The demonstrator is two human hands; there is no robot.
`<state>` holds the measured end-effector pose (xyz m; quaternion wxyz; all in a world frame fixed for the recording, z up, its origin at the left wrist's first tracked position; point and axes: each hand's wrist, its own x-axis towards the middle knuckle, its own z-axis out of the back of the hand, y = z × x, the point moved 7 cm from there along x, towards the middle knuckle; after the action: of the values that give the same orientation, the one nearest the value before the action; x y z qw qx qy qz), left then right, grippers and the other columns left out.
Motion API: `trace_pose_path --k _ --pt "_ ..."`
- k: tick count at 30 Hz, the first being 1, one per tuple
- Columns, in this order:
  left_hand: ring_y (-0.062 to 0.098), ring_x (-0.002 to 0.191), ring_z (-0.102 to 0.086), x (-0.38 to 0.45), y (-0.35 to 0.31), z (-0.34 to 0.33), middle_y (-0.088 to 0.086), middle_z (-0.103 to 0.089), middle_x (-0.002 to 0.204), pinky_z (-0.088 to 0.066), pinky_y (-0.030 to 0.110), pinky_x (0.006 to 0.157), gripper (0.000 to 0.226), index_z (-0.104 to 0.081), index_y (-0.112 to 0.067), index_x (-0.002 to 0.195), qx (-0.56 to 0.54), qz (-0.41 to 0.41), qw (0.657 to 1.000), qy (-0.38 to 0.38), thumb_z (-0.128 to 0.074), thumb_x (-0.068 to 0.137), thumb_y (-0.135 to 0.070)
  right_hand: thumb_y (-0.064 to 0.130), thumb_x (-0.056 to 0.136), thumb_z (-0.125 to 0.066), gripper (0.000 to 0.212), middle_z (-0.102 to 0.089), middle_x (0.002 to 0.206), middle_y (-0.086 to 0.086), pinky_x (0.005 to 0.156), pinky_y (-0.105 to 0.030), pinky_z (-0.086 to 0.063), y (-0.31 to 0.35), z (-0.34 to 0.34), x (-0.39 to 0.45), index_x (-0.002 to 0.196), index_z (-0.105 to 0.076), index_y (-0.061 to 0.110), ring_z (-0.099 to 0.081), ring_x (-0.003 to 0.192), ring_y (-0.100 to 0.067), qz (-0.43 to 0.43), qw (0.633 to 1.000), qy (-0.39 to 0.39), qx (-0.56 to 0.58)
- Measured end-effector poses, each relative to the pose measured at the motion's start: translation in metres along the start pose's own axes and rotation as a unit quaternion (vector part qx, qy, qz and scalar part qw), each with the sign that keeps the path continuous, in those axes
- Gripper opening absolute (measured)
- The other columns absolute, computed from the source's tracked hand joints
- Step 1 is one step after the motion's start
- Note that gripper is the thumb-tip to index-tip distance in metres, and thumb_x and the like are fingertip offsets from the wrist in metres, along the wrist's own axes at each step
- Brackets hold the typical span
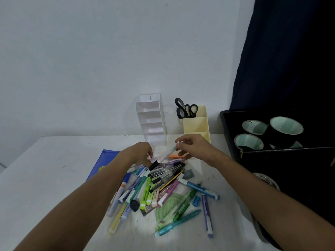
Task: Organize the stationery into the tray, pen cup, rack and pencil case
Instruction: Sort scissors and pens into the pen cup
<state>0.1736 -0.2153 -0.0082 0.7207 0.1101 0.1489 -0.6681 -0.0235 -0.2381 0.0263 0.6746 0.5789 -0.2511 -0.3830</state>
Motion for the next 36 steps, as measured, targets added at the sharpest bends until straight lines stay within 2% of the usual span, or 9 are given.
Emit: trace_pose_path --k 4,7,11,13,19,25,28,31,36 --pt "0.023 0.100 -0.059 -0.013 -0.006 0.028 0.007 -0.064 0.113 -0.047 0.030 0.085 0.051 -0.067 -0.010 0.113 0.011 0.009 0.999 -0.028 -0.079 0.072 -0.039 0.015 0.092 -0.059 0.015 -0.070 0.097 -0.010 0.071 -0.034 -0.059 0.022 0.026 0.001 0.106 -0.066 0.014 -0.067 0.083 -0.022 0.048 0.997 -0.057 0.028" --pt "0.021 0.092 -0.063 -0.035 -0.037 0.085 0.007 -0.066 0.113 -0.046 0.025 0.081 0.044 -0.066 -0.009 0.114 -0.059 -0.023 0.988 -0.140 -0.073 0.080 -0.035 0.016 0.092 -0.060 0.016 -0.069 0.094 -0.009 0.065 -0.032 -0.058 0.046 0.065 -0.008 0.106 -0.067 0.014 -0.066 0.077 -0.019 0.119 0.979 -0.161 0.025" --pt "0.017 0.081 -0.060 -0.070 -0.092 0.158 0.000 -0.062 0.089 -0.038 0.017 0.065 0.028 -0.071 -0.014 0.098 -0.187 -0.096 0.916 -0.342 -0.068 0.084 -0.038 0.019 0.090 -0.061 0.014 -0.067 0.088 0.001 0.061 -0.021 -0.053 0.062 0.111 -0.026 0.102 -0.068 0.018 -0.063 0.073 -0.007 0.209 0.929 -0.305 -0.007" --pt "0.015 0.077 -0.055 -0.070 -0.109 0.166 0.000 -0.058 0.078 -0.037 0.015 0.064 0.028 -0.072 -0.013 0.094 -0.225 -0.123 0.887 -0.385 -0.069 0.083 -0.039 0.019 0.090 -0.061 0.017 -0.064 0.086 0.010 0.061 -0.010 -0.045 0.061 0.118 -0.033 0.105 -0.069 0.018 -0.060 0.071 0.003 0.225 0.910 -0.344 -0.063" --pt "0.012 0.056 -0.043 -0.025 -0.121 0.126 0.000 -0.052 0.062 -0.032 0.016 0.053 0.026 -0.062 -0.006 0.075 -0.258 -0.111 0.887 -0.367 -0.071 0.082 -0.029 0.016 0.090 -0.062 0.023 -0.064 0.093 0.003 0.067 -0.007 -0.045 0.043 0.105 -0.023 0.112 -0.068 0.012 -0.057 0.067 0.000 0.216 0.902 -0.317 -0.196" --pt "0.019 0.063 -0.045 0.005 -0.115 0.093 -0.002 -0.047 0.064 -0.031 0.025 0.056 0.026 -0.053 -0.011 0.070 -0.237 -0.060 0.913 -0.327 -0.070 0.082 -0.026 0.019 0.092 -0.059 0.033 -0.065 0.102 -0.005 0.077 -0.031 -0.055 0.024 0.080 -0.010 0.124 -0.062 0.012 -0.061 0.074 -0.015 0.168 0.913 -0.255 -0.271" --pt "0.020 0.073 -0.056 0.007 -0.114 0.089 0.004 -0.062 0.078 -0.038 0.022 0.064 0.016 -0.066 -0.010 0.089 -0.260 -0.049 0.911 -0.317 -0.069 0.084 -0.025 0.027 0.093 -0.058 0.043 -0.064 0.102 -0.001 0.070 -0.026 -0.052 0.021 0.076 -0.011 0.134 -0.053 0.015 -0.061 0.076 -0.014 0.148 0.933 -0.236 -0.229" --pt "0.021 0.090 -0.065 0.006 -0.109 0.082 0.007 -0.071 0.097 -0.043 0.021 0.074 0.035 -0.062 -0.008 0.120 -0.282 -0.026 0.908 -0.308 -0.063 0.089 -0.024 0.022 0.091 -0.061 0.048 -0.058 0.102 0.003 0.070 -0.024 -0.052 0.016 0.077 -0.009 0.137 -0.049 0.017 -0.059 0.080 -0.012 0.117 0.938 -0.231 -0.231" --pt "0.027 0.099 -0.061 0.012 -0.096 0.054 0.012 -0.064 0.113 -0.041 0.026 0.076 0.040 -0.058 -0.003 0.119 -0.289 0.052 0.925 -0.242 -0.061 0.088 -0.028 0.008 0.088 -0.058 0.038 -0.055 0.117 -0.014 0.080 -0.025 -0.040 -0.001 0.086 -0.008 0.125 -0.052 0.000 -0.054 0.103 -0.024 0.002 0.918 -0.255 -0.303"
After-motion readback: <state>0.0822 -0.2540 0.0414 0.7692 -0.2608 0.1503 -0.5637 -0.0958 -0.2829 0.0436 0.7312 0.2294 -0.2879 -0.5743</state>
